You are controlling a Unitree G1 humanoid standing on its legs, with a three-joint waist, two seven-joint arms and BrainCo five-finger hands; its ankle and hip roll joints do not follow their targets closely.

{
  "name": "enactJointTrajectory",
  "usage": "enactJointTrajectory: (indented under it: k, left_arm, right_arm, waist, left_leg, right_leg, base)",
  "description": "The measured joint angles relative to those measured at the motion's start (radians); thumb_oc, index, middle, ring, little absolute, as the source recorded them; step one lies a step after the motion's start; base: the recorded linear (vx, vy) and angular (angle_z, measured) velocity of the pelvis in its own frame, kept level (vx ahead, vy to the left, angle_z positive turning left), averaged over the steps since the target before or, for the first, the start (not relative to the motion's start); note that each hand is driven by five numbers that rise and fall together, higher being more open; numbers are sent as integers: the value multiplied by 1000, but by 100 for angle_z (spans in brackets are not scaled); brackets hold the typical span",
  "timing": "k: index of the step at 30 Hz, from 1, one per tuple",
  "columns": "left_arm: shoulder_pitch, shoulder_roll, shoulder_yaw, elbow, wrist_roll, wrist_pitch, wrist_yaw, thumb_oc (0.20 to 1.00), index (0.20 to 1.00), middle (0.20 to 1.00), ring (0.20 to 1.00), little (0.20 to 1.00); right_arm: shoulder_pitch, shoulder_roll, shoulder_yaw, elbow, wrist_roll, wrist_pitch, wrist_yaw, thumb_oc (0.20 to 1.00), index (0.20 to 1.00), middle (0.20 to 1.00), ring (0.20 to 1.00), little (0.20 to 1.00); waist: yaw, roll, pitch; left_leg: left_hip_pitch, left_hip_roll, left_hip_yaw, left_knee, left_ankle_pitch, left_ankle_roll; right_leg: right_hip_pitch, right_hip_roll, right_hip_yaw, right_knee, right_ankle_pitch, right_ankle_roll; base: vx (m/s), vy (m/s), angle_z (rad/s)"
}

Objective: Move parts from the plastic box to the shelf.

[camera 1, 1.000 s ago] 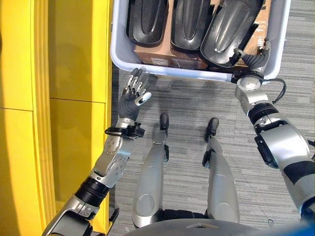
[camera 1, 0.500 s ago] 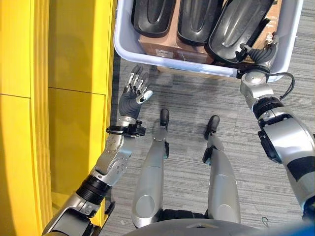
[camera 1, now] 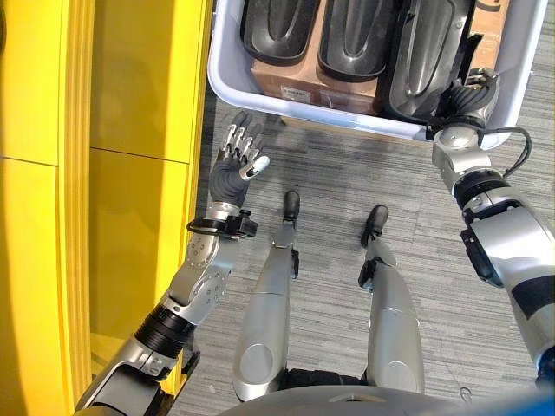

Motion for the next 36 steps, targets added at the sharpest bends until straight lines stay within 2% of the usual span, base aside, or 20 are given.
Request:
enactJointTrajectory:
  k: [16, 25, 29, 36]
  left_arm:
    - [3, 3, 1, -38, -1, 0, -2, 1000, 1000, 1000, 1000, 1000]
    - [4, 3, 2, -38, -1, 0, -4, 1000, 1000, 1000, 1000, 1000]
    - [6, 3, 2, -37, -2, 0, -5, 1000, 1000, 1000, 1000, 1000]
    - [22, 19, 14, -37, -4, 0, -6, 1000, 1000, 1000, 1000, 1000]
  right_arm:
    - [5, -7, 2, 46, -17, 62, 26, 200, 200, 200, 200, 200]
    - [15, 0, 0, 45, -12, 71, 47, 200, 200, 200, 200, 200]
    - [67, 1, -26, -57, 28, 61, 46, 200, 200, 200, 200, 200]
    - [170, 63, -35, -346, 42, 37, 64, 200, 200, 200, 200, 200]
  waist:
    - [22, 6, 0]
    - [27, 8, 0]
    - [25, 8, 1]
    - [10, 6, 2]
  left_leg:
    - [46, -4, -27, -19, 12, -3]
    - [79, -3, -30, -28, 13, -2]
    - [100, -3, -28, -29, 13, -2]
    - [145, 2, -24, -32, 10, 0]
  right_leg:
    - [52, -3, -31, 2, -10, -3]
    - [84, -1, -34, -1, -14, 1]
    - [106, 2, -35, -4, -16, 4]
    - [157, 7, -40, -19, -16, 5]
  base:
    - [-3, -3, 4]
    - [0, 0, 0]
    - [0, 0, 0]
    - [0, 0, 0]
